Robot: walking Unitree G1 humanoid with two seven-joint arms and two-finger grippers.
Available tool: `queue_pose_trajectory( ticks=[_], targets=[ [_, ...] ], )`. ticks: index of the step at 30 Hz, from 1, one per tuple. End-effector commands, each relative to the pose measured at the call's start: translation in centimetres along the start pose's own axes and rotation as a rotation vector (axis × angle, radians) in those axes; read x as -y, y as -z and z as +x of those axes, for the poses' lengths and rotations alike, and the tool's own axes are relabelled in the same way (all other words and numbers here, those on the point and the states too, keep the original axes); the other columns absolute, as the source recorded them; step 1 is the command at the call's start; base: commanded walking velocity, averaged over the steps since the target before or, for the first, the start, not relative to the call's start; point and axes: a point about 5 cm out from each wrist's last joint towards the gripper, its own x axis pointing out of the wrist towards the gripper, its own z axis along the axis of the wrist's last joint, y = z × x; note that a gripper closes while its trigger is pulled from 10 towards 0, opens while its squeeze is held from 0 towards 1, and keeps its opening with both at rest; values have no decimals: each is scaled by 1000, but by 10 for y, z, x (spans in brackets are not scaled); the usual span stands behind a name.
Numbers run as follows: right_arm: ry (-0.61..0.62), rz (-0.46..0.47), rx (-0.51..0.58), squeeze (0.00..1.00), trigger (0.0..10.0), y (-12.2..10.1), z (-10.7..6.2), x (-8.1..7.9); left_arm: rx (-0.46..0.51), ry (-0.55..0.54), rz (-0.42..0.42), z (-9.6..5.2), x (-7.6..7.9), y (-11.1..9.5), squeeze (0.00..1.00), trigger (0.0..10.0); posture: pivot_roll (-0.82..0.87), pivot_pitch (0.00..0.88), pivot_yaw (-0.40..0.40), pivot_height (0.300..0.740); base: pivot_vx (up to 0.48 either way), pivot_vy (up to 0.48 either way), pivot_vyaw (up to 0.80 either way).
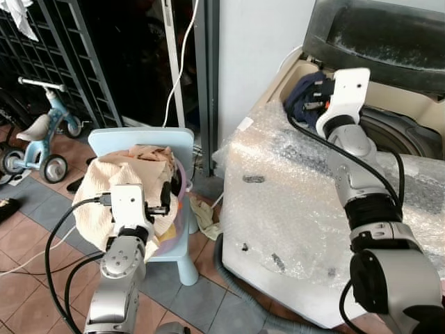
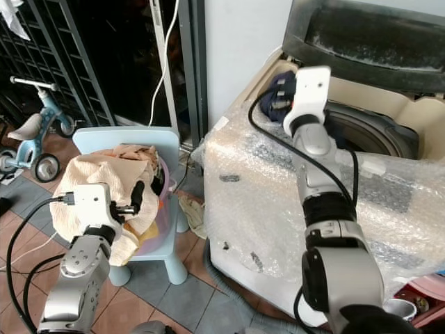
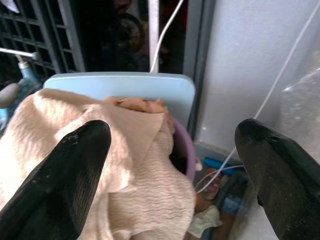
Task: Clothes washing
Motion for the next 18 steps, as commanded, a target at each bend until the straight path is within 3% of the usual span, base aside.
queue_pose_trajectory(
  ticks=[1,6,9,11,14,15,18],
  targets=[
    [-9,1,55,1000,10000,-15,2,0,-20,-24,12,2,-3,2,0,10000,-49,0,18,740,0,0,0],
    [-19,18,124,1000,10000,-27,-7,2,-24,-38,31,4,-6,2,0,10000,-47,0,23,740,0,0,0],
    [-124,-61,9,1000,10000,-8,-13,-9,-26,-39,34,4,-6,2,0,10000,-44,0,23,740,0,0,0],
    [-142,-87,-68,1000,10000,7,-20,-8,-30,-33,32,5,-5,2,0,10000,-39,0,20,740,0,0,0],
    [-125,-83,-15,1000,10000,3,-28,-1,-23,-31,36,4,-5,1,0,10000,-40,0,20,740,0,0,0],
    [-132,-60,47,1000,10000,-5,-32,-1,-23,-43,24,4,-7,1,0,10000,-44,0,22,740,0,0,0],
    [-216,-84,138,1000,10000,-12,-46,-15,-32,-50,29,4,-8,2,0,10000,-46,0,24,740,0,0,0]
  ],
)
